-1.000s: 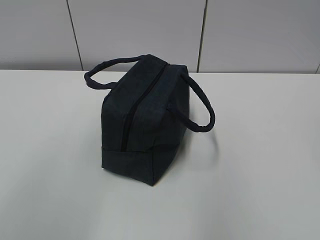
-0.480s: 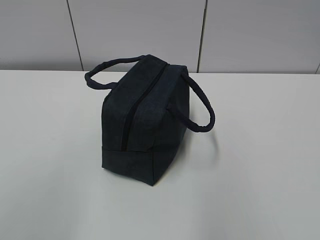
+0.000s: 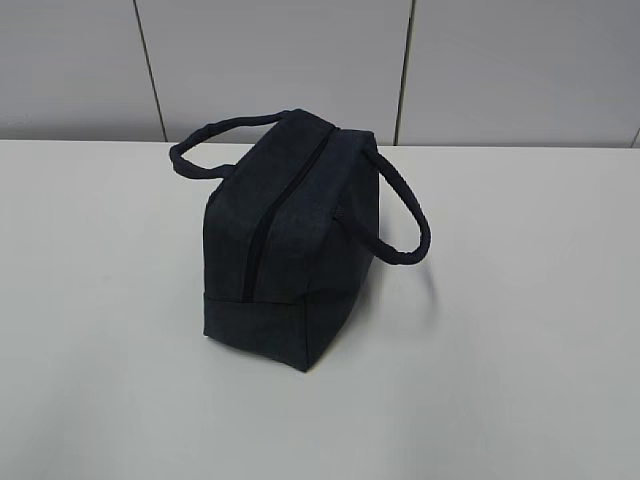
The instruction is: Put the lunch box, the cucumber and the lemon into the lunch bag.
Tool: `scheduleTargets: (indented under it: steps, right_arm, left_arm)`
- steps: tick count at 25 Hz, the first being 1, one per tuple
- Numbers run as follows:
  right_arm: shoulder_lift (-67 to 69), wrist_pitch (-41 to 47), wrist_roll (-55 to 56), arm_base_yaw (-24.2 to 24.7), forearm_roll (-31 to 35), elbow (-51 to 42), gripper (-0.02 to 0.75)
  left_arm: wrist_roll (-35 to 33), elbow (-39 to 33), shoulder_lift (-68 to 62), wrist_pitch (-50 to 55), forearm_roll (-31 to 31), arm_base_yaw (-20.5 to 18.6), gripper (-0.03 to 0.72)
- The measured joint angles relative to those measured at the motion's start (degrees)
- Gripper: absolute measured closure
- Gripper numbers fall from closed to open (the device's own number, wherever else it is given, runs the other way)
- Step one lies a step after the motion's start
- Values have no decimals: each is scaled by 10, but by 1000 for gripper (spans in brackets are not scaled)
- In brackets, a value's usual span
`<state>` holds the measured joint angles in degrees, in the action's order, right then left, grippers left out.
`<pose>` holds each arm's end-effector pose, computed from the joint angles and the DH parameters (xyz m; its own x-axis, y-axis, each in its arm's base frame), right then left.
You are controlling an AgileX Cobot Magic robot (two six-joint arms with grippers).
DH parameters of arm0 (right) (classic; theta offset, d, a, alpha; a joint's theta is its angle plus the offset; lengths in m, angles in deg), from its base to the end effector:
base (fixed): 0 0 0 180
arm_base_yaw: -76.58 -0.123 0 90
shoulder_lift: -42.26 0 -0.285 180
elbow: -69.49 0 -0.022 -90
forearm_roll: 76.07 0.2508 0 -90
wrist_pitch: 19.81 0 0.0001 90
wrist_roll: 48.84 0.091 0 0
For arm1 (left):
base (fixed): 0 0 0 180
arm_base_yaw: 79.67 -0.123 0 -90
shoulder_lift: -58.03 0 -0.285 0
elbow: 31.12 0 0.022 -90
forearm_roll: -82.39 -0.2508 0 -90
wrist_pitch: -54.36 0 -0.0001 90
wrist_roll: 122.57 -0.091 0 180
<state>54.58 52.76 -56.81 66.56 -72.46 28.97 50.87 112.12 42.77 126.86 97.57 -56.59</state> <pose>-0.0185 0.0023 0.3002 -0.5394 -0.2169 -0.8136 -0.2887 0.9553 -0.0632 -0.0252 -0.0140 0.3204 -0.4943 0.2455 -0.8339 0.5869 0.8019 -0.1119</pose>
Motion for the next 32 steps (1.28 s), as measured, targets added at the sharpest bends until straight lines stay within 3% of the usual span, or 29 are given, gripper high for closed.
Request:
scheduleTargets:
  steps: [4,11,26,29,32]
  right_arm:
    - [-53,-4,0,0,0,-55,267]
    - [-54,-48,-1,0,-13,-77,267]
    - [-54,-65,1,1,-14,-83,267]
    - [-54,-66,1,24,-14,-83,267]
    - [-54,-66,1,49,-14,-83,267]
  left_arm:
    - [-2,-44,67,-3,-9,0,386]
    - [-19,-108,68,-75,-22,0,386]
    - [-24,-113,68,-89,-68,0,386]
    - [-24,-113,68,-89,-71,-27,386]
    - [-24,-113,68,-89,-72,-83,386]
